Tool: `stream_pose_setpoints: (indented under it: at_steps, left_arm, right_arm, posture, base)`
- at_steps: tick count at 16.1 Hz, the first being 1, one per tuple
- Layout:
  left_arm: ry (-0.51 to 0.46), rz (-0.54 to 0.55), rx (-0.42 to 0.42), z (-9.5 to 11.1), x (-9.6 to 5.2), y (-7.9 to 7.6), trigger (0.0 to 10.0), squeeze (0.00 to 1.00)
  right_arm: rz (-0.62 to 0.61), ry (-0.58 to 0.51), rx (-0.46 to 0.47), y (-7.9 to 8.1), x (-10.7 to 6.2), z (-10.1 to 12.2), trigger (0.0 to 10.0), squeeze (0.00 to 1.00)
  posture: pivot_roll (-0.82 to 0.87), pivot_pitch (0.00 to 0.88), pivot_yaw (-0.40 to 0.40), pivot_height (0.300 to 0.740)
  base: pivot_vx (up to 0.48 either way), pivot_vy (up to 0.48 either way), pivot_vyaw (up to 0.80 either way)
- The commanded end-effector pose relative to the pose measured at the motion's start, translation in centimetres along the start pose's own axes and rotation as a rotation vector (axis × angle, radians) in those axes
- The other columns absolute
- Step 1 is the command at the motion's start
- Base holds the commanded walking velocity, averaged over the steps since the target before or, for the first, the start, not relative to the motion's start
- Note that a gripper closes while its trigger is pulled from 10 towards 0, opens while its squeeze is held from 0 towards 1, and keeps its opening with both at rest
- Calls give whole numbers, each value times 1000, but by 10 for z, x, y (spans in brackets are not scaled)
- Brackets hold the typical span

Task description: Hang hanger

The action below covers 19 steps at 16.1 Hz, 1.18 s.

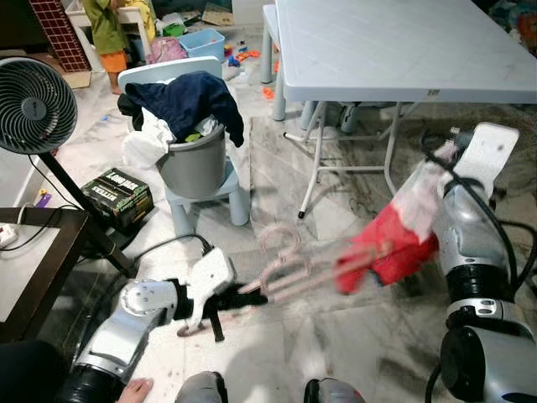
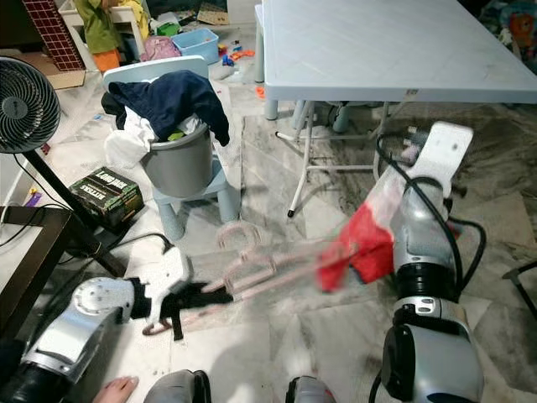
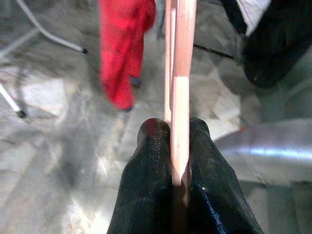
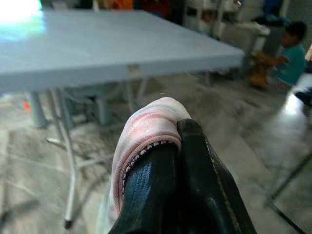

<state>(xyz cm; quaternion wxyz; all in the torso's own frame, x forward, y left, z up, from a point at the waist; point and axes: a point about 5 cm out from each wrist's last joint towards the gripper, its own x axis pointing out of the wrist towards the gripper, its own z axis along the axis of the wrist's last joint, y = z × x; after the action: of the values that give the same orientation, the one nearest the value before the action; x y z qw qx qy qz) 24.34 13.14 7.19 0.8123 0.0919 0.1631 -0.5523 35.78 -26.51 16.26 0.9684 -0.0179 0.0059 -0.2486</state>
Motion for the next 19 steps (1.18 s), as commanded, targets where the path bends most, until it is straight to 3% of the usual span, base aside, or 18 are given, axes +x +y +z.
stream_pose_setpoints:
  at_steps: [1,4,5,6,7,8,9,10,13,14,15,19]
  left_arm:
    - [-61,157,-10,5,-11,12,0,0]
    - [-157,526,-100,4,-25,36,0,0]
    - [-178,645,-143,3,-28,42,1373,0]
    - [-199,703,-143,6,-28,45,4706,0]
    - [-197,741,-137,6,-29,47,4706,0]
    - [-231,808,-157,9,-29,51,10000,0]
    - [-277,848,-213,11,-29,54,10000,0]
    - [-314,877,-232,16,-30,54,10000,0]
    - [-395,862,-208,31,-28,48,10000,0]
    - [-396,856,-204,32,-26,48,10000,0]
    - [-425,841,-212,40,-22,48,10000,0]
    - [-467,830,-211,54,-21,52,10000,0]
  right_arm:
    - [-63,-37,-26,-16,4,6,0,0]
    - [14,-71,-74,-24,-2,-3,0,0]
    - [79,-89,-100,-24,-8,-8,0,0]
    - [159,-75,-94,-23,-14,-15,0,0]
    - [200,-63,-84,-22,-18,-18,0,0]
    - [352,-51,-59,-19,-31,-27,0,0]
    - [494,-79,-122,-16,-50,-32,0,0]
    - [546,-91,-145,-15,-61,-34,0,0]
    - [583,-113,-195,-12,-78,-39,0,0]
    - [565,-102,-178,-13,-79,-40,2784,0]
    - [560,-85,-141,-8,-86,-43,10000,0]
    - [524,-72,-66,2,-92,-41,10000,0]
  posture:
    - [44,68,-24,740]
    - [43,72,-22,740]
    - [44,74,-23,740]
    - [44,75,-24,740]
    - [44,75,-24,740]
    - [40,73,-21,740]
    - [37,73,-17,740]
    - [34,73,-15,740]
    - [32,61,-6,740]
    - [32,61,-6,740]
    - [36,45,-2,740]
    - [35,39,-5,740]
  base:
    - [0,0,0]
    - [0,0,0]
    - [0,0,0]
    - [0,0,0]
    - [0,0,0]
    - [0,0,0]
    - [0,0,0]
    - [0,0,0]
    - [87,0,0]
    - [304,0,0]
    - [420,0,0]
    - [443,0,0]
